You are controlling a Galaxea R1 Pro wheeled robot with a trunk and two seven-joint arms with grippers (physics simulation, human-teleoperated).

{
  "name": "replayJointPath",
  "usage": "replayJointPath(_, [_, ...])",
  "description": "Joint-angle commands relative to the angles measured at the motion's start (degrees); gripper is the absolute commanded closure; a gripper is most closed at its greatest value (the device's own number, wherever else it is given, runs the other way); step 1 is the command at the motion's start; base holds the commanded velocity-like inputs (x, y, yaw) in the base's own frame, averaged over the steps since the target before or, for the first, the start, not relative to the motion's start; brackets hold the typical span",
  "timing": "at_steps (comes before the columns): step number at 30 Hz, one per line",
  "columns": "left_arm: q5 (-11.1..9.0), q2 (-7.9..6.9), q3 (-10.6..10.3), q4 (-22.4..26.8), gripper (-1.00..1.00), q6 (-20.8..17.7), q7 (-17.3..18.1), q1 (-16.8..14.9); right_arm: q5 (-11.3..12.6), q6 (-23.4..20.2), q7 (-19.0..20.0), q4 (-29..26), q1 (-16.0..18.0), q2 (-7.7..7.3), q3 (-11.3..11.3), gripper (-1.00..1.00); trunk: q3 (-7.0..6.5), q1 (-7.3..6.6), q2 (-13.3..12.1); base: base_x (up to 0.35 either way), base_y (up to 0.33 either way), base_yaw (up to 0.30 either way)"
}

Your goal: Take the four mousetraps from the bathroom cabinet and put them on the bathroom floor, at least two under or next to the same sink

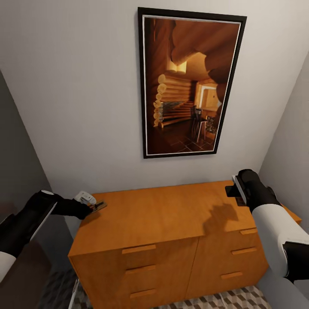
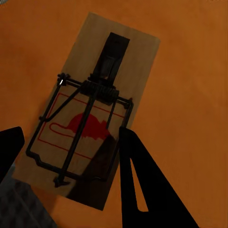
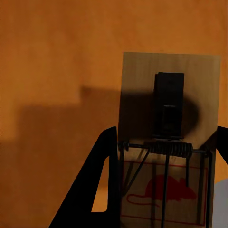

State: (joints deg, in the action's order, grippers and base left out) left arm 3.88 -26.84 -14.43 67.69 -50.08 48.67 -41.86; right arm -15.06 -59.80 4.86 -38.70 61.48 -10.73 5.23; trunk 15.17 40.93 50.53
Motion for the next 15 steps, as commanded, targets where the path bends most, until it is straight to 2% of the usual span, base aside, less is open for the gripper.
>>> replayJointPath(1, [0.4, 0.06, 0.5, -0.4, 1.00, -0.7, 0.4, -0.1, -0.5, -0.2, 0.5, -0.1, 0.0, 0.05, 0.1, 1.00, 0.08, 0.01, 0.1, 0.000, 0.000, 0.000])
replayJointPath(5, [0.3, 0.97, 3.1, -1.7, 1.00, -3.6, -2.2, -0.1, -0.5, -0.2, 0.5, -0.1, 0.0, 0.16, 0.1, 1.00, 0.08, 0.01, 0.1, 0.000, 0.000, 0.000])
replayJointPath(8, [0.2, 2.83, 6.0, -2.4, 1.00, -6.2, -7.4, -0.1, -0.4, -0.2, 0.5, 0.0, 0.0, 0.33, 0.1, 1.00, 0.08, 0.01, 0.1, 0.000, 0.000, 0.000])
replayJointPath(11, [0.1, 4.38, 7.4, -2.6, 1.00, -7.1, -10.5, -0.1, -0.4, -0.2, 0.5, 0.0, 0.0, 0.44, 0.1, 1.00, 0.08, 0.01, 0.1, 0.000, 0.000, 0.000])
replayJointPath(15, [-0.1, 5.73, 8.3, -2.9, 1.00, -7.8, -12.3, -0.1, -0.5, -0.2, 0.5, 0.0, 0.0, 0.57, 0.1, 1.00, 0.08, 0.01, 0.1, 0.000, 0.000, 0.000])
